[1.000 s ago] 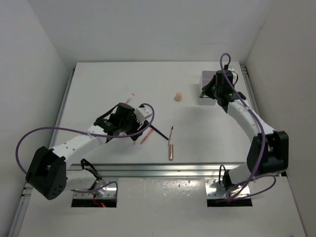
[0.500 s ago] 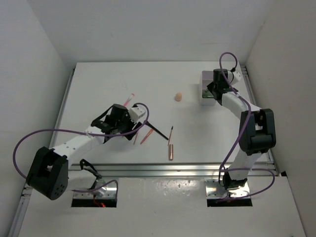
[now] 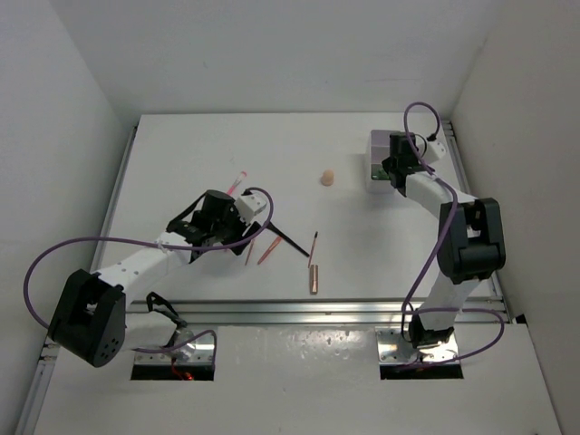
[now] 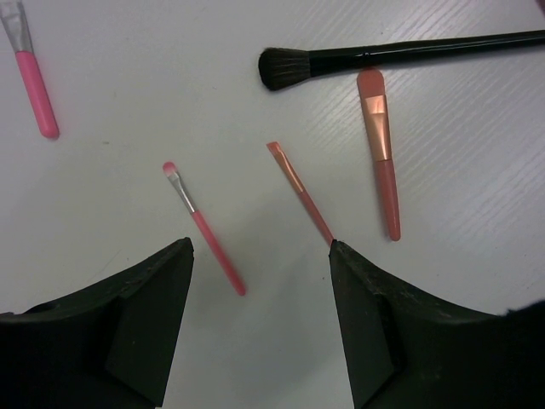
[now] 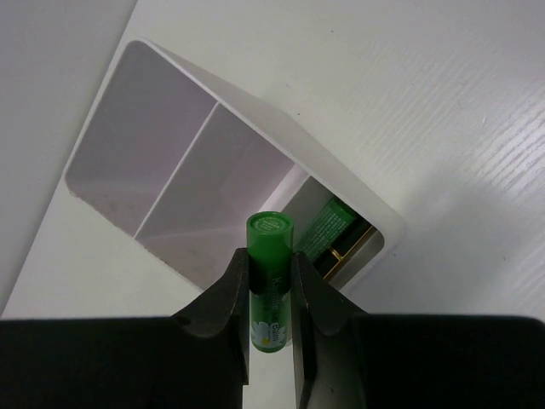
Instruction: Organize the makeup
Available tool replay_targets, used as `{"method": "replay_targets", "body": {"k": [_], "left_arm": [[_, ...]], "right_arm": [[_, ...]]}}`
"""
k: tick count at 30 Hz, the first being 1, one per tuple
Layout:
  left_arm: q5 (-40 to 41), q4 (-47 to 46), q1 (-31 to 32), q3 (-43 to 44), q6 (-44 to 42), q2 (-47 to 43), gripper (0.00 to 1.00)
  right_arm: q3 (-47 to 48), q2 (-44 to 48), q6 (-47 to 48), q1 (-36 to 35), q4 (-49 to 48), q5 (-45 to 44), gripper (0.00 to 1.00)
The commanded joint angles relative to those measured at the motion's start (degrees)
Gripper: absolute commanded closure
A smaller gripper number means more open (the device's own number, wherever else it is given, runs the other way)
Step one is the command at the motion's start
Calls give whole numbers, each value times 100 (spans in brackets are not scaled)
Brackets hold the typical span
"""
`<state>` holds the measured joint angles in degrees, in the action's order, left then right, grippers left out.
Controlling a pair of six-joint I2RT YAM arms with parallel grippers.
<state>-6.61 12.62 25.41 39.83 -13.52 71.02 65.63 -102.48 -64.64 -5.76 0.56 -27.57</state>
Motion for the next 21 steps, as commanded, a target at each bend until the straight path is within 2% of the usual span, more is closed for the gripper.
{"method": "replay_targets", "body": {"k": [1, 8, 9, 13, 16, 18, 19, 20, 21], "left_arm": [[-16, -172, -54, 24, -54, -27, 29], [-16, -172, -54, 77, -107, 26, 29], [-16, -172, -54, 77, -107, 26, 29], [-68, -172, -54, 77, -160, 26, 28], [-68, -172, -54, 130, -160, 26, 28], [-68, -172, -54, 130, -160, 26, 28], [53, -172, -54, 191, -90, 26, 28], [159, -225, -54, 191, -29, 26, 28], [291, -225, -54, 191, 42, 26, 26]], "right_arm": [[-67, -97, -347, -30, -73, -178, 93], [-85, -168, -137, -31, -346, 59, 66], [-102, -141, -58, -39, -372, 94, 57], [-111, -10, 363, -65, -564, 357, 44], [-50, 157, 1049, -135, -627, 551, 38], [-50, 377, 1856, -249, -505, 883, 37], [63, 569, 2633, -372, -226, 1216, 35], [143, 571, 2641, -530, 30, 1219, 35], [344, 675, 2902, -645, 763, 1611, 33]]}}
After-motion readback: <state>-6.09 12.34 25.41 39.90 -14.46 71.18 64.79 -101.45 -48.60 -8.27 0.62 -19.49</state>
